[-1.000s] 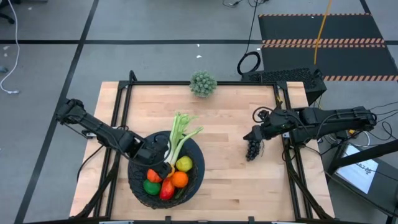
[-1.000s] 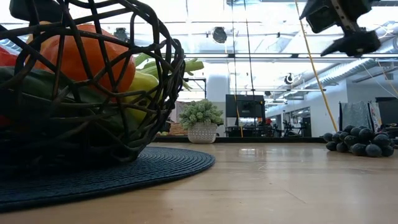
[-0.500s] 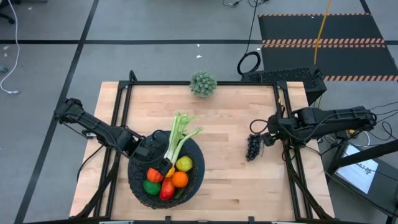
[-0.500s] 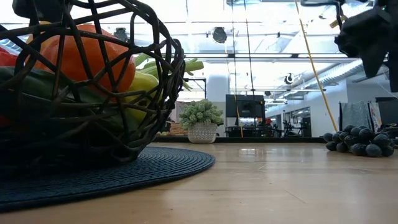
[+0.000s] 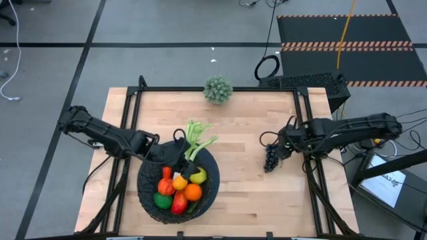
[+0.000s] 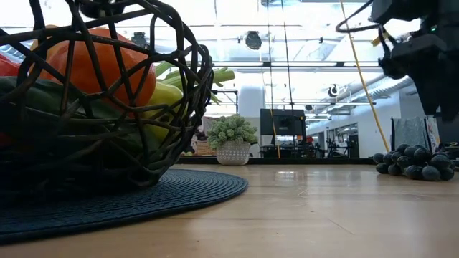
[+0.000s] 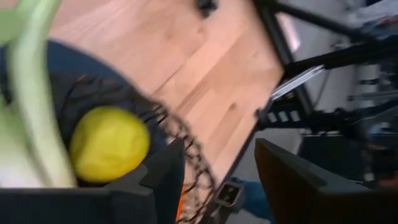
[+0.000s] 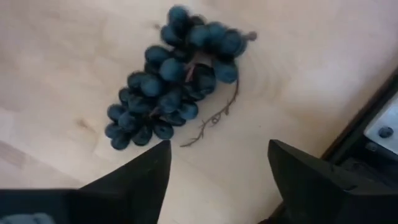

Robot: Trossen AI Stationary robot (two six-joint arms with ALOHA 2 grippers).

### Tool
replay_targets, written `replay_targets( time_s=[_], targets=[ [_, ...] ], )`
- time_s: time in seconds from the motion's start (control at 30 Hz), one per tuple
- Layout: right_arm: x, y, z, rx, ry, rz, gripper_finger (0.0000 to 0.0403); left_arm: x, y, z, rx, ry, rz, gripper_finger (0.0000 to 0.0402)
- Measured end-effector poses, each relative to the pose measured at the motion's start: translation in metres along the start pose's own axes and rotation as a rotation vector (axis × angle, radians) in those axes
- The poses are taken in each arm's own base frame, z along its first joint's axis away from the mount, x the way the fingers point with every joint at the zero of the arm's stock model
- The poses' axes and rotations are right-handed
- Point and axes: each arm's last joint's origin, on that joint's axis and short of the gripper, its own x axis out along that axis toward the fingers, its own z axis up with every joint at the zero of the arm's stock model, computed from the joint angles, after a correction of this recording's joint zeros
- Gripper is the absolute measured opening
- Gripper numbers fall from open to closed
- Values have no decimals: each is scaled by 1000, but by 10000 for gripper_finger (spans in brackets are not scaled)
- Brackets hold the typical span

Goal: Build produce basket
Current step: Put the black grapes into the black wire basket

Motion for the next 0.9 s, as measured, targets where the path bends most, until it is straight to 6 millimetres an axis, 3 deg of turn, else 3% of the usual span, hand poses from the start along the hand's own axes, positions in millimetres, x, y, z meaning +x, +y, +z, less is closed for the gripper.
replay_targets(
  time_s=[0.43,0.9],
  targets=[
    [32,12,15,-242,77,-158,242,1,1,27,2,-83,-65,153],
    [57,0,24,-222,121,-151,242,1,0,32,4,-94,-82,153]
  ],
)
